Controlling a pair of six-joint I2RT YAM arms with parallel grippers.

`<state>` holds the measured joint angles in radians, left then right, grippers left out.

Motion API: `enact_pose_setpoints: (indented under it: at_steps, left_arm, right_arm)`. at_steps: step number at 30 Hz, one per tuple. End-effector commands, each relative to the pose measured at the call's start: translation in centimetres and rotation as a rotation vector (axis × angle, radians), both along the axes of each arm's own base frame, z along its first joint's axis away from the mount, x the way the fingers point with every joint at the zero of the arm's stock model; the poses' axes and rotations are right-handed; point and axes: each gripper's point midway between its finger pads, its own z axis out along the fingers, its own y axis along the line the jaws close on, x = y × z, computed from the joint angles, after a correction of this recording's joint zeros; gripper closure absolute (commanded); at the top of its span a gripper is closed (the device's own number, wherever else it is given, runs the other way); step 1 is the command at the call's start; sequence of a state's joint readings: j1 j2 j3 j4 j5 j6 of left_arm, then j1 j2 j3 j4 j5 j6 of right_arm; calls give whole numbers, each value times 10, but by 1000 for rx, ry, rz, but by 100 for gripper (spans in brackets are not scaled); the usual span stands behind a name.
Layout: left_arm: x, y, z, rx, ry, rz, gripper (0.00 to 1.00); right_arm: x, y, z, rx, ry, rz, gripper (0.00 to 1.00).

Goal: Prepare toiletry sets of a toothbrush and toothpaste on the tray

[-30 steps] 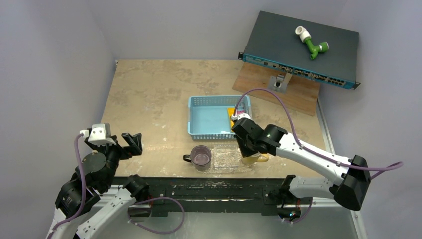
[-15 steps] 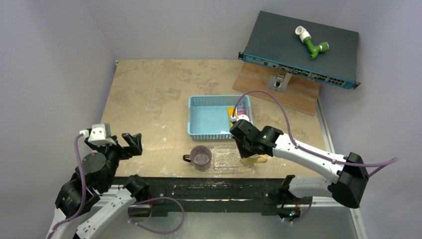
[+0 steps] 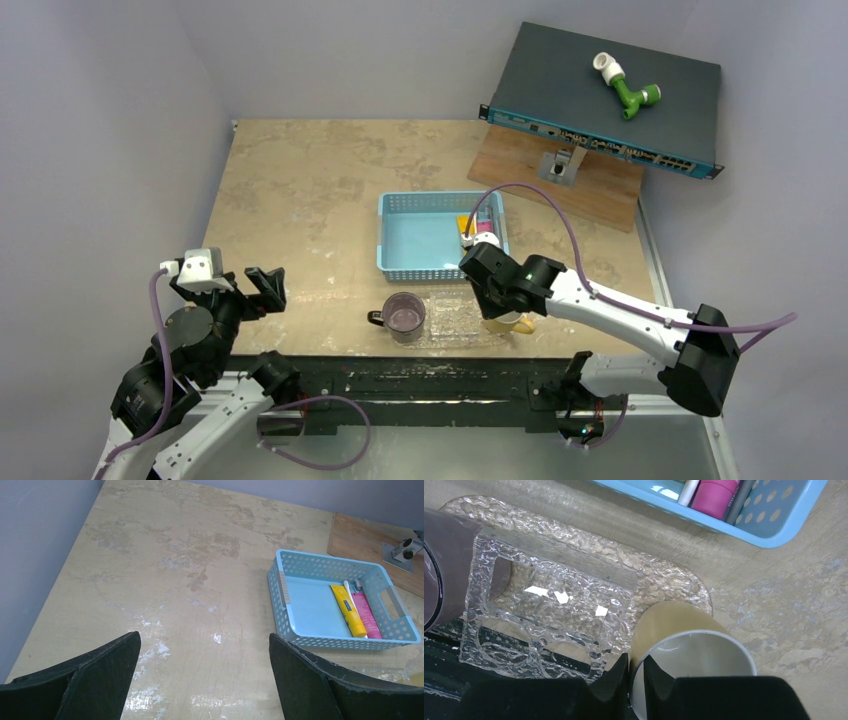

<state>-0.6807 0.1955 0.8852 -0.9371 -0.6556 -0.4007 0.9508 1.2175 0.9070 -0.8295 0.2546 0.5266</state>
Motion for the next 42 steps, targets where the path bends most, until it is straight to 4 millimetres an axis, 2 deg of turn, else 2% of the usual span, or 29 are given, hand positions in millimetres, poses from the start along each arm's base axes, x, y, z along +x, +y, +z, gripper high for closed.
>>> enact_pose_setpoints:
  at_steps: [1,8,16,22,30,36,42]
  left_arm:
    - [4,-3,4,10,-9,-4,0]
    - [4,-3,4,11,-8,-3,0]
    - [5,-4,4,13,-7,-4,0]
    - [5,-3,4,13,-7,-4,0]
    - [5,-6,4,15,-6,-21,0]
    - [7,-12,4,21,-7,-47,0]
    - [7,-25,5,25,-16,-124,0]
  right_arm:
    - [9,2,10,19,-58,-32,81]
    - [13,1,29,23,-86,-43,71]
    - [22,-2,71,31,-156,-46,65]
    - [39,7,109,96,-262,-45,62]
    - [71,21,136,72,-354,-73,57]
    - [96,43,131,71,-324,-58,56]
    - [128,52,102,57,-293,-105,54]
